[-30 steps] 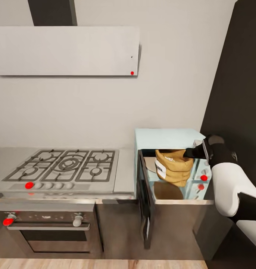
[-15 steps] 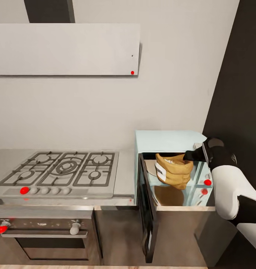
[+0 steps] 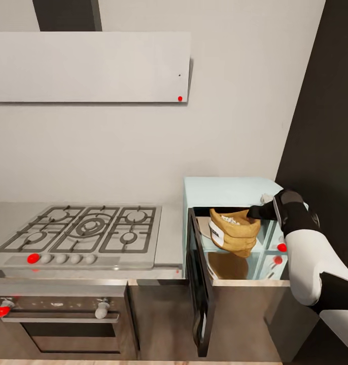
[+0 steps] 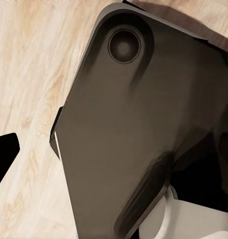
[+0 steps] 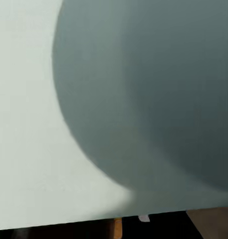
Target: In the kitchen, take the popcorn bag from the countertop, put it into the microwave, and heat it until the popcorn is cooked so the cooked popcorn ends up inside the bag.
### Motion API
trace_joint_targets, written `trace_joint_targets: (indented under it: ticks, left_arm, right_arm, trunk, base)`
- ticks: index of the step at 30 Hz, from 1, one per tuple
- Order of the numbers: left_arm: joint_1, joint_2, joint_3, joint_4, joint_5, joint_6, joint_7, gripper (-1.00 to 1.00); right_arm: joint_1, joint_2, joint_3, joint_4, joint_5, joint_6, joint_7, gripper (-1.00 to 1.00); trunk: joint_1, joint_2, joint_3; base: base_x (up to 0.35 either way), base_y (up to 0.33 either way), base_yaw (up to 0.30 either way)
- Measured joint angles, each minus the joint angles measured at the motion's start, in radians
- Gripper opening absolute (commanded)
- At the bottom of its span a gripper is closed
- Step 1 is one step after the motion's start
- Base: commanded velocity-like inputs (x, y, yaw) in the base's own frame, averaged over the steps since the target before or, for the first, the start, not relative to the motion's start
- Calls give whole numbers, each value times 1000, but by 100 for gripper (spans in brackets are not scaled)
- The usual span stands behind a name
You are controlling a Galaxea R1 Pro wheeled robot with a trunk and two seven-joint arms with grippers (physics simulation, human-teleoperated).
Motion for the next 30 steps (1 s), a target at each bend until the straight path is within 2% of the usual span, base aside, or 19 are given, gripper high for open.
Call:
trace_joint_targets:
  ticks: [7, 21, 22, 23, 26, 28, 30]
  left_arm:
    - [0, 0, -2, 0, 0, 0, 0, 100]
    - [0, 0, 0, 0, 0, 0, 0, 100]
    - [0, 0, 0, 0, 0, 0, 0, 100]
    - [0, 0, 0, 0, 0, 0, 0, 100]
    - [0, 0, 0, 0, 0, 0, 0, 100]
    - [0, 0, -1, 1, 0, 0, 0, 100]
    - [0, 0, -1, 1, 0, 0, 0, 100]
  right_arm:
    - [0, 0, 0, 6, -11, 1, 0, -100]
    - [1, -4, -1, 2, -4, 9, 5, -100]
    - [1, -5, -1, 3, -5, 9, 5, 100]
    - [1, -5, 0, 6, 13, 6, 5, 100]
    - [0, -7, 0, 5, 14, 11, 5, 100]
    - [0, -13, -1, -1, -12, 27, 12, 100]
    - [0, -14, -1, -3, -18, 33, 12, 100]
  trunk:
    - [0, 0, 0]
    - [0, 0, 0]
    - [0, 0, 0]
    - [0, 0, 0]
    - [0, 0, 0]
    - [0, 0, 0]
    - [0, 0, 0]
  base:
    - [49, 0, 0]
    - [6, 0, 0]
    - [0, 0, 0]
    - [0, 0, 0]
    - [0, 0, 0]
    - [0, 0, 0]
    - [0, 0, 0]
